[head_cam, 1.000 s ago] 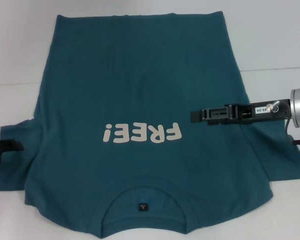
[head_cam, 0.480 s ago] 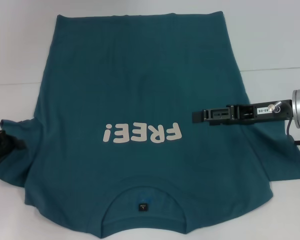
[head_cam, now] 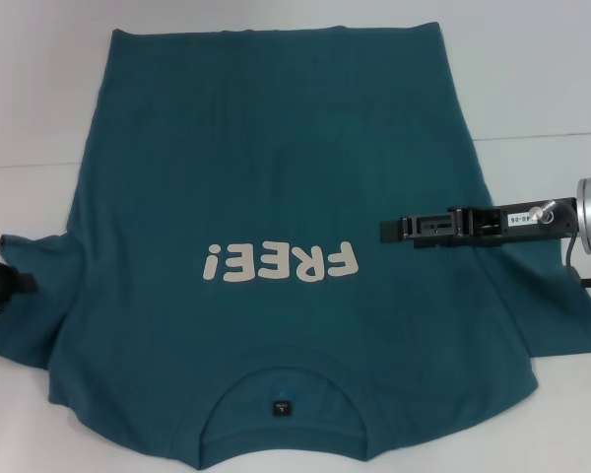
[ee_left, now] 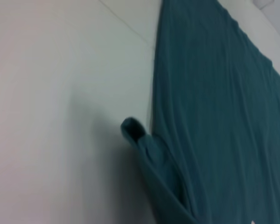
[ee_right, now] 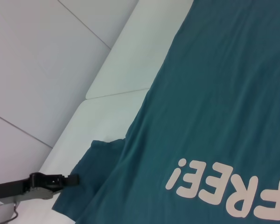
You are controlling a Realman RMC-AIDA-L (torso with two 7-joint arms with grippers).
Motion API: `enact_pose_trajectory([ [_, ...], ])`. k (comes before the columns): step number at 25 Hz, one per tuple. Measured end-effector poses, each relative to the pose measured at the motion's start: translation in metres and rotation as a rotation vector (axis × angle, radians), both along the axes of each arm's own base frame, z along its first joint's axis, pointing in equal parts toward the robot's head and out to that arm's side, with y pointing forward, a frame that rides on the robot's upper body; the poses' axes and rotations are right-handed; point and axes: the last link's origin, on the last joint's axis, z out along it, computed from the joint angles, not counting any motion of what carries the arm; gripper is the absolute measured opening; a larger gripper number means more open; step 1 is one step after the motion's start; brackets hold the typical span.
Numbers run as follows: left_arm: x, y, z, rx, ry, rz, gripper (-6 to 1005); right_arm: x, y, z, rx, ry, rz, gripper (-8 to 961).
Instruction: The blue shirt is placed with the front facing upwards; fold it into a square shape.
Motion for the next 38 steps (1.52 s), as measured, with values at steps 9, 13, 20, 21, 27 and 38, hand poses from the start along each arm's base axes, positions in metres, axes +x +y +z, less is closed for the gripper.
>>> enact_pose_trajectory([
  [9, 0.008, 0.002, 0.026, 0.041, -0.069, -0.049, 26, -0.001, 0.000, 0.000, 0.000, 0.001, -0.001, 924],
  [13, 0.013, 0.006, 0.033, 0.046, -0.074, -0.062, 25, -0.002, 0.001, -0.001, -0.001, 0.002, 0.002, 924],
  [20, 0.032, 0.021, 0.039, 0.018, -0.071, -0.112, 25, -0.002, 0.001, -0.001, -0.001, 0.002, 0.002, 925],
  [21, 0.036, 0.023, 0.039, 0.011, -0.073, -0.120, 25, -0.001, 0.001, -0.001, -0.001, 0.002, 0.001, 924],
  [27, 0.052, 0.031, 0.036, -0.049, -0.063, -0.133, 26, -0.001, 0.000, -0.001, -0.003, 0.002, 0.002, 924],
  [38, 0.055, 0.040, -0.013, -0.033, -0.066, -0.079, 32, 0.001, -0.001, -0.003, -0.007, 0.004, -0.006, 925],
])
